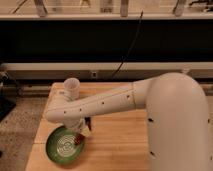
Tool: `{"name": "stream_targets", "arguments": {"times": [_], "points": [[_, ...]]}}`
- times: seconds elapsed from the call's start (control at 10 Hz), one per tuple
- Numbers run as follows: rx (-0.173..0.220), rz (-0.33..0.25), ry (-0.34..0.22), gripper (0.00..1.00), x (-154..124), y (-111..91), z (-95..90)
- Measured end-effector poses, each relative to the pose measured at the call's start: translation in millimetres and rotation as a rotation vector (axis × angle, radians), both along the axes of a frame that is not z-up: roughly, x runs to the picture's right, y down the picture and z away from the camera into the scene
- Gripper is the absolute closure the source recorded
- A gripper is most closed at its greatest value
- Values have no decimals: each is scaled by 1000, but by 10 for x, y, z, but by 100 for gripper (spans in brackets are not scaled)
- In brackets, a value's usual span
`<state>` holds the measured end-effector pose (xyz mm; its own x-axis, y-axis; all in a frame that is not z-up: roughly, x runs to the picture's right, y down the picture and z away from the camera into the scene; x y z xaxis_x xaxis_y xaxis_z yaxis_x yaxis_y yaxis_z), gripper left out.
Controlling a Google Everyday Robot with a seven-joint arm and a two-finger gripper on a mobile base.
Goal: Place the pepper in the ceramic bowl
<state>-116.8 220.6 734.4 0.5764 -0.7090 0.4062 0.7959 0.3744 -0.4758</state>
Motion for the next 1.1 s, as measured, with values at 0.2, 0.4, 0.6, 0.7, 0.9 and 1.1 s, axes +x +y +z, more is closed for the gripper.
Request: {"name": "stream_targets", "arguments": {"times": [0.2, 0.4, 0.6, 0.7, 0.9, 1.1], "points": [[3, -7, -1, 51, -5, -12, -6], [5, -15, -4, 57, -15, -22, -13], [7, -23, -8, 57, -28, -26, -19], [7, -25, -7, 57, -24, -29, -20], [9, -26, -6, 49, -14, -40, -22], [10, -30, -6, 29, -7, -45, -26]]}}
